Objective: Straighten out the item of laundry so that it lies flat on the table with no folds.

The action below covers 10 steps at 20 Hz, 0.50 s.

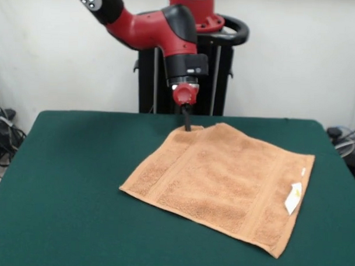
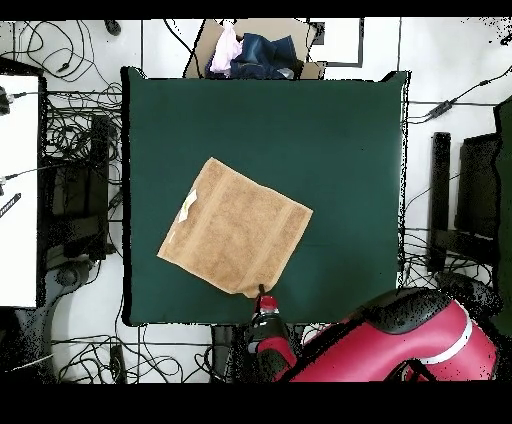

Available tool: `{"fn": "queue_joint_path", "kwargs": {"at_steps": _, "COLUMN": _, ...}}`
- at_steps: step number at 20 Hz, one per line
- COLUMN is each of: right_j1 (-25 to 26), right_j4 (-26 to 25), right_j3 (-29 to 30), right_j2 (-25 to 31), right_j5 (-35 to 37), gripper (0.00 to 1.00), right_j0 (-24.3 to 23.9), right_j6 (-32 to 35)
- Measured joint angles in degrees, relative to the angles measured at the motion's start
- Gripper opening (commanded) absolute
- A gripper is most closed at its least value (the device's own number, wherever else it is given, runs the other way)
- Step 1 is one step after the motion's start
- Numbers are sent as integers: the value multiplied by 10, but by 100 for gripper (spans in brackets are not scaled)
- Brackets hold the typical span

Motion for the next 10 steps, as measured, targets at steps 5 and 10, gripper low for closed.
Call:
{"fn": "queue_joint_path", "kwargs": {"at_steps": 5, "right_j1": -10, "right_j4": 0, "right_j3": 2, "right_j2": 0, "right_j5": 22, "gripper": 0, "right_j0": 0, "right_j6": 0}}
{"fn": "queue_joint_path", "kwargs": {"at_steps": 10, "right_j1": -29, "right_j4": -2, "right_j3": 8, "right_j2": 1, "right_j5": 78, "gripper": 0, "right_j0": -4, "right_j6": 0}}
